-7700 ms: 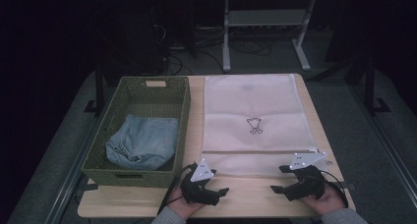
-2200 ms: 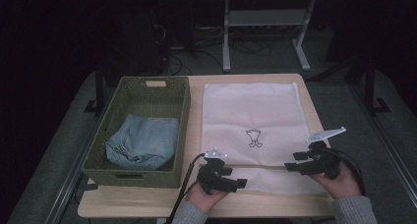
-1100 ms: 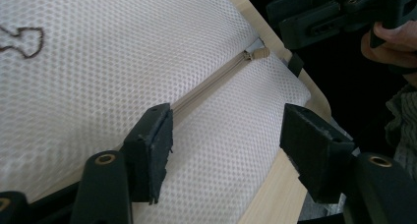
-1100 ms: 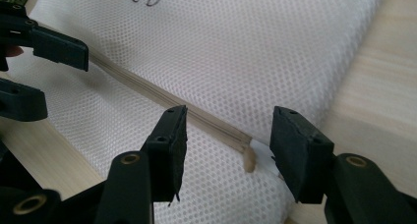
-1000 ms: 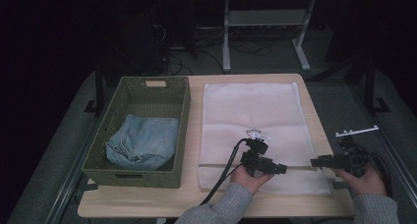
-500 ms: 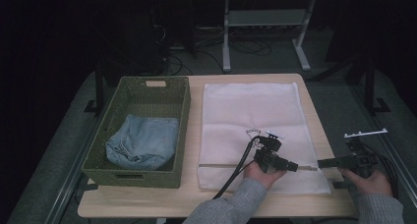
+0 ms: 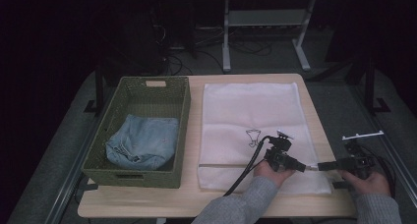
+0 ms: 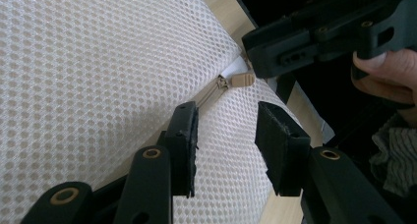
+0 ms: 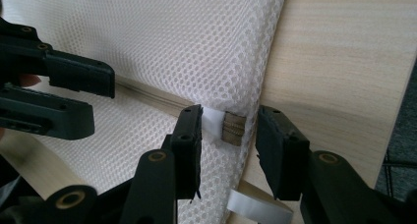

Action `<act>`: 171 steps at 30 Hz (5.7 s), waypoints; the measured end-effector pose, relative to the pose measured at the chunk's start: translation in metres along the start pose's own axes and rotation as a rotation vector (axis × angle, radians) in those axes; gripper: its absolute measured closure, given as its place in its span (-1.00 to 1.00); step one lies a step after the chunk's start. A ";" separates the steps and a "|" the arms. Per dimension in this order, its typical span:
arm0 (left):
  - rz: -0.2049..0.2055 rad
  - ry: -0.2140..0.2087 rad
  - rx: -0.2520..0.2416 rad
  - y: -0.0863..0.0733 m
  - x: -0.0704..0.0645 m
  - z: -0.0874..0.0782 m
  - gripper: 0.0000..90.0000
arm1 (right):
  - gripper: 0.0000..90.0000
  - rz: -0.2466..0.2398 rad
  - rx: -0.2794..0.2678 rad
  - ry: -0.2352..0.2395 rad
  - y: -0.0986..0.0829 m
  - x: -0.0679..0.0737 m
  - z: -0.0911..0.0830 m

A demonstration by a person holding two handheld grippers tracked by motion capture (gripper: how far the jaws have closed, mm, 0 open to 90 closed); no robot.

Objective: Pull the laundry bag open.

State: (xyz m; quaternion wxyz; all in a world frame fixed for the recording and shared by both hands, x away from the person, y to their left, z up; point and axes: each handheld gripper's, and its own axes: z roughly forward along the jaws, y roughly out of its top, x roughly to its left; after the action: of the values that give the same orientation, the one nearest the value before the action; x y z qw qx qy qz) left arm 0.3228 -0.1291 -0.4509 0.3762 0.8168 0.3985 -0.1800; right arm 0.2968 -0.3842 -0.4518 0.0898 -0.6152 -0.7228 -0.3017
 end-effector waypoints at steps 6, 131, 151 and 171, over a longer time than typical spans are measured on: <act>-0.018 -0.027 0.017 0.003 0.003 0.009 0.44 | 0.35 -0.009 0.020 0.001 0.000 0.000 0.007; -0.037 0.014 0.053 -0.016 0.042 -0.061 0.94 | 0.84 -0.087 -0.057 0.011 -0.008 -0.001 -0.006; -0.038 0.034 0.052 -0.024 0.051 -0.079 0.94 | 0.84 -0.096 -0.059 -0.031 -0.007 0.003 -0.007; -0.064 0.048 0.037 -0.040 0.068 -0.107 0.94 | 0.83 -0.094 -0.070 -0.061 -0.007 0.004 -0.008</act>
State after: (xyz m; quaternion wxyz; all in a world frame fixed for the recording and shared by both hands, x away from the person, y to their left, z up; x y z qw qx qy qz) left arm 0.3326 0.0025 -0.4403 0.3453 0.8147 0.4299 -0.1794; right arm 0.2873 -0.3855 -0.4461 0.0320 -0.5923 -0.7422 -0.3117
